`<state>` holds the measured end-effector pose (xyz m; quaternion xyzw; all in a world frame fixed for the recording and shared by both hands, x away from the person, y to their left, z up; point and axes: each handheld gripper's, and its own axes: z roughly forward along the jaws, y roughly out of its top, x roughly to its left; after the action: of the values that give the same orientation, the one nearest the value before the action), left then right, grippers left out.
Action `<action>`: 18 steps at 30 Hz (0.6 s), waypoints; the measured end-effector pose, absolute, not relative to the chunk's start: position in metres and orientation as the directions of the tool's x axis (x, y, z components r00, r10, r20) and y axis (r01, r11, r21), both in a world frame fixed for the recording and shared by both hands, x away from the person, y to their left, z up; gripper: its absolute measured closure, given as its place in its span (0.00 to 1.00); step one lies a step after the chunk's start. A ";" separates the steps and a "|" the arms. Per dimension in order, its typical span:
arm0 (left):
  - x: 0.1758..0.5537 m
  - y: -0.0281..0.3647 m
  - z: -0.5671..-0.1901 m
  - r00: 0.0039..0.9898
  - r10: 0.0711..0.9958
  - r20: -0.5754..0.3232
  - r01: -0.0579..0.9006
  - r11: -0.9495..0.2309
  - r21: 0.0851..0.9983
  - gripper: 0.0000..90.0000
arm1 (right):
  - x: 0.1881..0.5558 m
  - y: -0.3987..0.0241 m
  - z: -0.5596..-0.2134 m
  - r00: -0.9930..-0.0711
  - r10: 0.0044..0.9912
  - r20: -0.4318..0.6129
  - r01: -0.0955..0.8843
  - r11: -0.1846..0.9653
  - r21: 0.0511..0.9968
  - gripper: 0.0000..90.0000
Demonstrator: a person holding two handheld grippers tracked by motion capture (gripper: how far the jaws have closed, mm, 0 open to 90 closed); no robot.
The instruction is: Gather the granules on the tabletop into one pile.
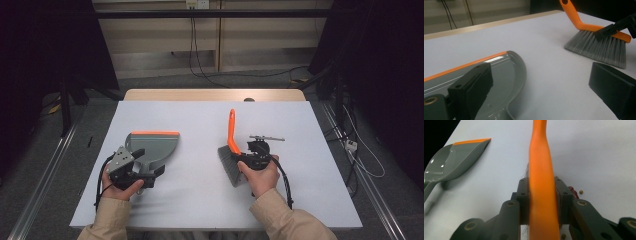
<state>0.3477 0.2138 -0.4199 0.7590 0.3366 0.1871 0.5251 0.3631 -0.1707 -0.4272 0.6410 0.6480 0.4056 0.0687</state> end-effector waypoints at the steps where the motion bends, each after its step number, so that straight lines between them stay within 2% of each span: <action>1: 0.348 0.214 -0.420 0.703 0.708 -0.070 0.314 -0.221 0.923 0.06 | 0.363 -0.171 -0.427 -0.164 0.886 0.434 0.775 -0.157 0.612 0.79; 8: 0.348 0.213 -0.420 0.703 0.708 -0.074 0.318 -0.219 0.923 0.06 | 0.362 -0.172 -0.426 -0.166 0.883 0.438 0.774 -0.158 0.613 0.79; 11: 0.348 0.214 -0.420 0.702 0.709 -0.072 0.315 -0.218 0.924 0.06 | 0.363 -0.174 -0.425 -0.170 0.861 0.480 0.772 -0.187 0.608 0.79; 18: 0.349 0.214 -0.420 0.703 0.707 -0.078 0.319 -0.216 0.923 0.06 | 0.370 -0.177 -0.409 -0.223 0.829 0.512 0.728 -0.207 0.653 0.79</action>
<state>0.3487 0.2137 -0.4205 0.7575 0.3389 0.1842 0.5267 0.3699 -0.1775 -0.4092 0.6208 0.6272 0.4672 0.0542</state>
